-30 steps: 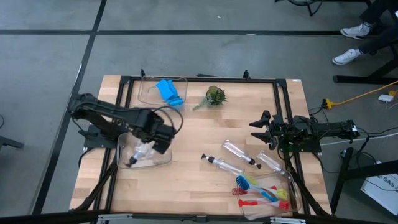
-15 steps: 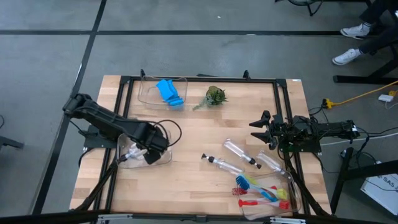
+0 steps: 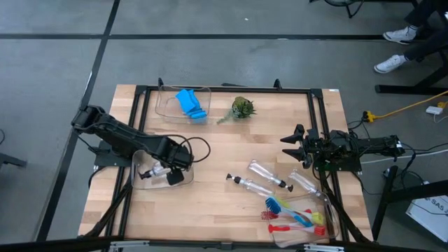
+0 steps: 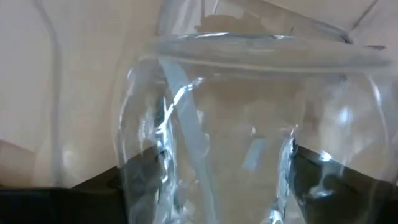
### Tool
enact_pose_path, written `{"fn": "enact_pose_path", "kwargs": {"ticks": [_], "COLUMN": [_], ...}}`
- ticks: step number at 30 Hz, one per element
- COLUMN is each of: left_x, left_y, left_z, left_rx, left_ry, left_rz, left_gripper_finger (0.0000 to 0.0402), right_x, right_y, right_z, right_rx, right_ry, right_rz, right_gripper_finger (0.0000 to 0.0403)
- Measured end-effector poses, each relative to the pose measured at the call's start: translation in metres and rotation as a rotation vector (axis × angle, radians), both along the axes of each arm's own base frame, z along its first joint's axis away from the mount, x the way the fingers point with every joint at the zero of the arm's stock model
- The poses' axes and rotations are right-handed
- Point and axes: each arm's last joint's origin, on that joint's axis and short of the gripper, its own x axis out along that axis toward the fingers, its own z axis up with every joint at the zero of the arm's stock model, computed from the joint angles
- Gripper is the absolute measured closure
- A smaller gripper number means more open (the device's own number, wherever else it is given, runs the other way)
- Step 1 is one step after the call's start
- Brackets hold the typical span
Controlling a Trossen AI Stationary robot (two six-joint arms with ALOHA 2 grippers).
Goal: Pick & Place Kitchen Sink Supplies
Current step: Put the transparent soap dispenser into the middle transparent bin
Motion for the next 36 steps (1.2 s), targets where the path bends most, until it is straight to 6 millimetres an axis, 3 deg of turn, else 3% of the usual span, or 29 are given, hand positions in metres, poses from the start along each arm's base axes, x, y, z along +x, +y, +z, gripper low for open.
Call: {"fn": "enact_pose_path", "kwargs": {"ticks": [3,11,19,25,29,36], "left_x": [0.001,0.0,0.001,-0.001,-0.006,-0.008], "left_y": [0.003,0.005,0.004,0.005,0.009,0.008], "left_z": [0.0,0.0,0.0,0.004,0.018,0.065], "left_rx": [-0.004,-0.003,-0.03,-0.105,-0.146,-0.041], "left_ry": [0.0,0.016,0.008,0.021,0.002,-0.218], "left_rz": [-0.004,-0.039,-0.046,0.073,0.159,0.229], "left_gripper_finger": [0.0098,0.001,0.0005,0.0005,0.0004,0.0004], "right_x": [0.0,0.0,0.0,0.0,0.0,0.0], "right_y": [0.0,0.0,0.0,0.0,0.0,0.0], "right_z": [0.0,0.0,0.0,0.0,0.0,0.0], "right_rx": [0.0,0.0,0.0,0.0,0.0,0.0], "right_ry": [0.0,0.0,0.0,0.0,0.0,0.0], "right_rz": [0.0,0.0,0.0,0.0,0.0,0.0], "right_gripper_finger": [0.0158,0.0158,0.0158,0.0158,0.0158,0.0158]}}
